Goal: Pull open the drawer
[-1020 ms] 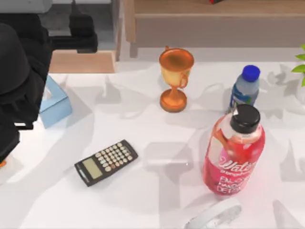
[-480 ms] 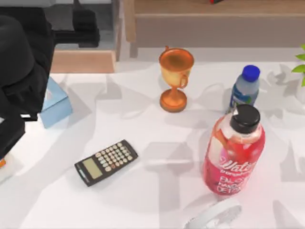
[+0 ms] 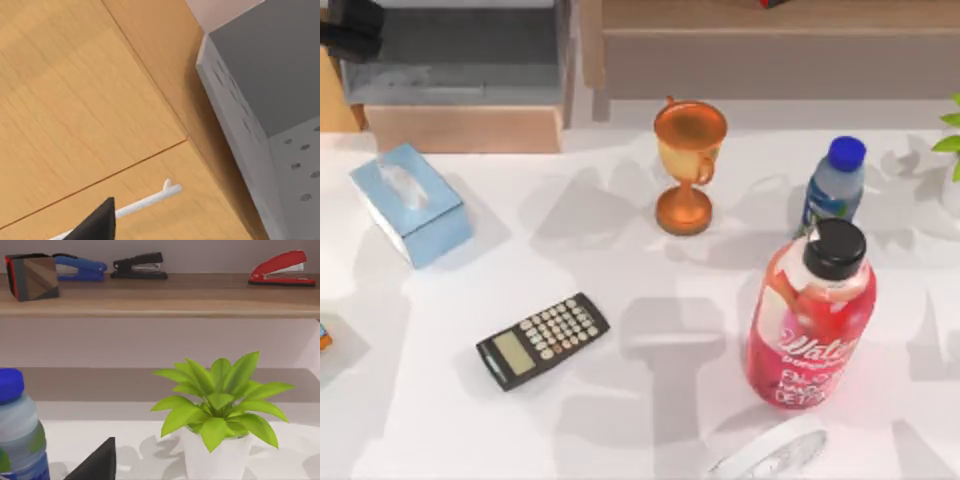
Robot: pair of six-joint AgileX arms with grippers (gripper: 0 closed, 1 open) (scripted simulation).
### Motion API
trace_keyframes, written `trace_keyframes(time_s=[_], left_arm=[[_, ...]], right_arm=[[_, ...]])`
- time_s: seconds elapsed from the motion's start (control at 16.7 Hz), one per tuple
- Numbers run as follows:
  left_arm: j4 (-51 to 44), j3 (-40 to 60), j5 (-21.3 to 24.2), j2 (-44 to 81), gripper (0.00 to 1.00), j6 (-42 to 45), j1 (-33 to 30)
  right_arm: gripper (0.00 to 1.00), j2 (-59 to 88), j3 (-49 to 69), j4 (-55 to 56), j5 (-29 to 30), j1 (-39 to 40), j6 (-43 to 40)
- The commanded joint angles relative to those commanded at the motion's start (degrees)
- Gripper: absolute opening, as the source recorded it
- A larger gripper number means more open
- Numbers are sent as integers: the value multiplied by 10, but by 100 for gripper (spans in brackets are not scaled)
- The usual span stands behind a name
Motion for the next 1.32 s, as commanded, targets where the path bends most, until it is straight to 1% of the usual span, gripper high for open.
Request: trace_keyframes(time_s=[0.18,0.36,0.54,0.72,0.84,0.9,1.2,1.32], left_arm=[[61,45,96,101,100,175,106],[117,84,192,203,100,340,182],[162,114,277,295,100,469,229],[194,134,337,359,100,546,252],[204,140,356,379,100,567,256],[205,141,359,381,100,570,256],[203,141,357,381,100,569,253],[196,157,354,388,100,570,251]], right_arm=[[100,0,0,0,0,0,0],[100,0,0,0,0,0,0],[100,0,0,0,0,0,0],[100,0,0,0,0,0,0],[100,0,0,0,0,0,0],[100,0,0,0,0,0,0],[100,0,0,0,0,0,0],[100,0,0,0,0,0,0]])
